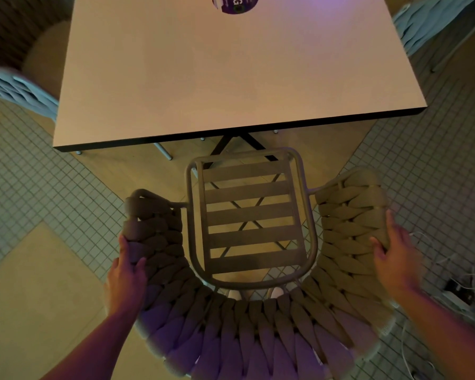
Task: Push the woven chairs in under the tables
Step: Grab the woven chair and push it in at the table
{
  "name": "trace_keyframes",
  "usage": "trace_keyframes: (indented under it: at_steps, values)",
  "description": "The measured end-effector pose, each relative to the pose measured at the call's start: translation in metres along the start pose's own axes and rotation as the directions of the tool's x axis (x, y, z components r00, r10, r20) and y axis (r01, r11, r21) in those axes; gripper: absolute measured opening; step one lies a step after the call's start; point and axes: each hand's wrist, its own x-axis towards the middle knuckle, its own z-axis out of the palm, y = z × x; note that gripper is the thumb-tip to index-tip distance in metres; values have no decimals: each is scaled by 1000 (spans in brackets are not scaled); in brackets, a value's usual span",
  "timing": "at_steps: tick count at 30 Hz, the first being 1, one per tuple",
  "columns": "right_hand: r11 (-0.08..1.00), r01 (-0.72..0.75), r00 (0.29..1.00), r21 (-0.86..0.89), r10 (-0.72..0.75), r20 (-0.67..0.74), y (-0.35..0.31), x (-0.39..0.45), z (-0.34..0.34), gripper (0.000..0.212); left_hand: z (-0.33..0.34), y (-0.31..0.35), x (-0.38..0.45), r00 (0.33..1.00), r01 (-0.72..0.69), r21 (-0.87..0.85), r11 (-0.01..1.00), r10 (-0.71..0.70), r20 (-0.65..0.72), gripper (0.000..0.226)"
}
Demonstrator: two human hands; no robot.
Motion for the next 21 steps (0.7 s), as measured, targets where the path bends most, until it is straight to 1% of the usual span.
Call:
trace_keyframes:
  at_steps: [3, 11, 16, 21]
  values:
    - [1000, 6, 1000, 22, -6, 18, -1, -1, 0, 72, 0, -7, -2, 1000, 7, 3, 1000, -7, 2, 72]
    - [999, -36, 998, 38, 34, 56, -5, -2, -2, 73, 2, -12, 1, 1000, -3, 16, 1000, 3, -7, 72]
    - [1000, -28, 999, 13, 27, 41, -4, -1, -1, 75, 2, -12, 2, 1000, -21, 17, 1000, 21, -3, 72]
    - [1000, -21, 999, 0, 21, 26, -4, -1, 0, 73, 1, -12, 6, 1000, -8, 24, 1000, 8, -1, 71]
